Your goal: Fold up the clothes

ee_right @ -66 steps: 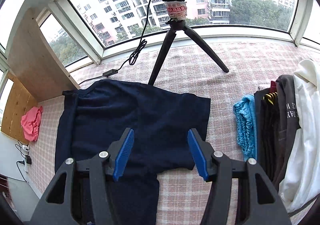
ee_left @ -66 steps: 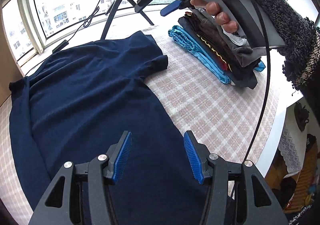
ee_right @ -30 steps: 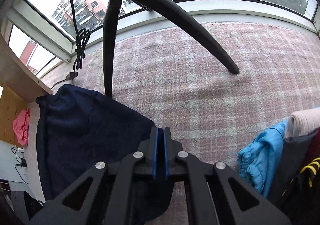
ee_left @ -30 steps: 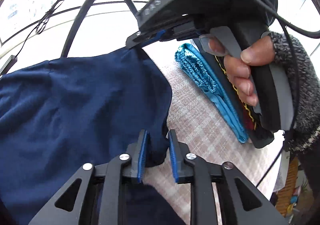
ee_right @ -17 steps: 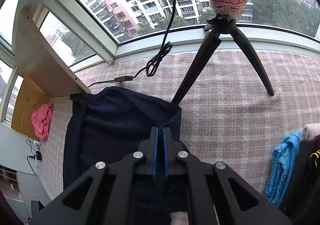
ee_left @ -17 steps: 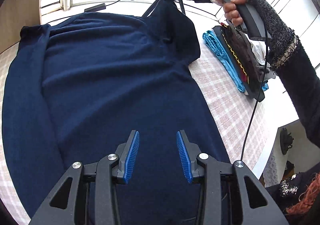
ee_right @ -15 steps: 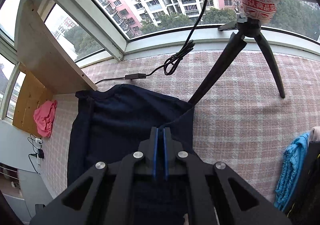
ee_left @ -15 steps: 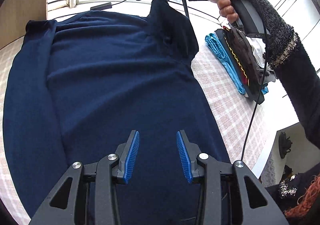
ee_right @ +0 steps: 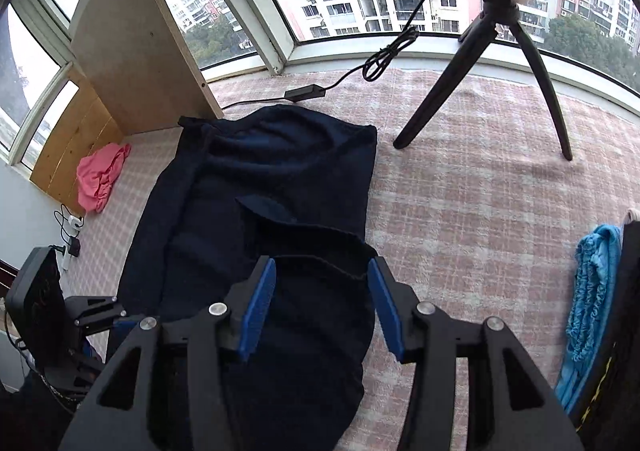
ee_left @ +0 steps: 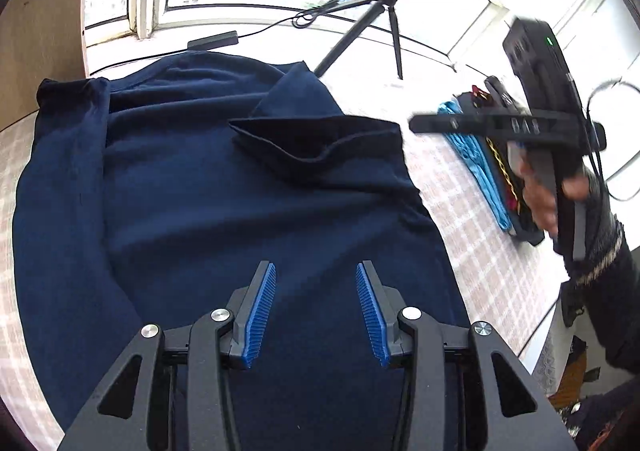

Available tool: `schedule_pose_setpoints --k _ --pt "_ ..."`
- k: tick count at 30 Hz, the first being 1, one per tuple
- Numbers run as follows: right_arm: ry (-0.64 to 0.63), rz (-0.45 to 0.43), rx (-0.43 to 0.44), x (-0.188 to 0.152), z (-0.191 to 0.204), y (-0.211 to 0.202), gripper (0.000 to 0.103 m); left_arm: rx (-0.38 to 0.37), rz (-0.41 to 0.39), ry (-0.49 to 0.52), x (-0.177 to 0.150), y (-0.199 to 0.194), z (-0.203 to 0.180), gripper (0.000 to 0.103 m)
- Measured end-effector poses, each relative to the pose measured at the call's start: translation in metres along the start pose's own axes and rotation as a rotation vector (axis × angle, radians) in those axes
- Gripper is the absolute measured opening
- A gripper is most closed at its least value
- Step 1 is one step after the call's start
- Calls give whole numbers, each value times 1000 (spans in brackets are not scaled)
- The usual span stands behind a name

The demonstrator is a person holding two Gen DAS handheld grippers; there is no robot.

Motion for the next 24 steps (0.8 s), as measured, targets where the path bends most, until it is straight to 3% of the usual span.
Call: schedule_pose_setpoints --k 3,7,9,10,11,12,13,16,18,22,24 --pt "23 8 14 -17 -10 19 48 -37 15 -115 44 23 22 41" --pt "16 -10 58 -21 -8 33 48 -96 58 -267 75 47 46 41" --pt "-5 -32 77 -18 -4 32 47 -106 64 -296 83 54 49 41" --pt "-19 -42 86 -16 -2 31 35 -108 65 -308 87 57 51 47" --pt "-31 -50 91 -15 0 31 14 -108 69 -318 91 61 52 53" --pt "-40 -51 93 -14 2 31 5 -100 77 -335 93 66 54 53" --pt "-50 -53 94 -13 3 30 4 -100 86 -351 95 71 55 49" --pt "-85 -80 74 -9 3 17 4 -149 74 -404 109 78 50 10" --pt "-100 -115 53 -4 0 1 4 -185 42 -426 124 76 43 7" --pt "-142 -192 49 4 3 -40 4 -222 -31 -318 144 52 19 3" --pt "-206 -169 91 -7 22 -39 4 -171 -55 -270 142 46 27 8"
Point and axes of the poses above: each gripper's, at about its wrist camera, not at the fingertips, and y roughly the way its jaws point, z to its left, x to its top, the point moved 10 cm from there along y, roughly the way its jaws point, and after that the axes turned 6 degrees about -y, right-handed, at the moved point
